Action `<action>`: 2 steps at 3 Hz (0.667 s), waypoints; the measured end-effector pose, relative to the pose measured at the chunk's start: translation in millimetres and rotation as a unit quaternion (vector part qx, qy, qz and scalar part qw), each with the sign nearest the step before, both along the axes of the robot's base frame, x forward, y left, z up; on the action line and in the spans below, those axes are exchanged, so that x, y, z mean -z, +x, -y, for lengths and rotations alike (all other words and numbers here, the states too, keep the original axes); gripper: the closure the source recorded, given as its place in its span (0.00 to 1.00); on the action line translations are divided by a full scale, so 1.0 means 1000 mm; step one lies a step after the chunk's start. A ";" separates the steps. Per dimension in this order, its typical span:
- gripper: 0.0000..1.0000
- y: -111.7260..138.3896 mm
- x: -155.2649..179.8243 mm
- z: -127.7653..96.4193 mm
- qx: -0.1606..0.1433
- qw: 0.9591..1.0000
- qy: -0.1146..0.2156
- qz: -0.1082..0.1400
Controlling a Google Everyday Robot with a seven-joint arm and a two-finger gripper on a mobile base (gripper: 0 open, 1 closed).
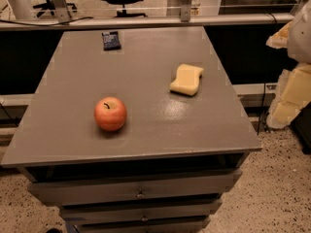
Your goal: Pick apple
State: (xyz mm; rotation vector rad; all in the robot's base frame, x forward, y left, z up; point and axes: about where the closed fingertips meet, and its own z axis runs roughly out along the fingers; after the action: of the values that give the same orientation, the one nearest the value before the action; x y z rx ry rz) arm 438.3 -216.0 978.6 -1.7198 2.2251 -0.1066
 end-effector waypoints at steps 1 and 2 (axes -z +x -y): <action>0.00 0.000 0.000 0.000 0.000 1.000 0.000 0.000; 0.00 0.011 0.004 -0.007 -0.003 0.999 0.030 0.010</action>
Offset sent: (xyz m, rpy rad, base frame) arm 0.0286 0.0154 -0.0148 0.1528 -0.0280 0.0163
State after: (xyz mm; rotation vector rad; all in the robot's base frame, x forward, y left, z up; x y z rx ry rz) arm 449.4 -209.3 974.7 -1.6867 2.1867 -0.0540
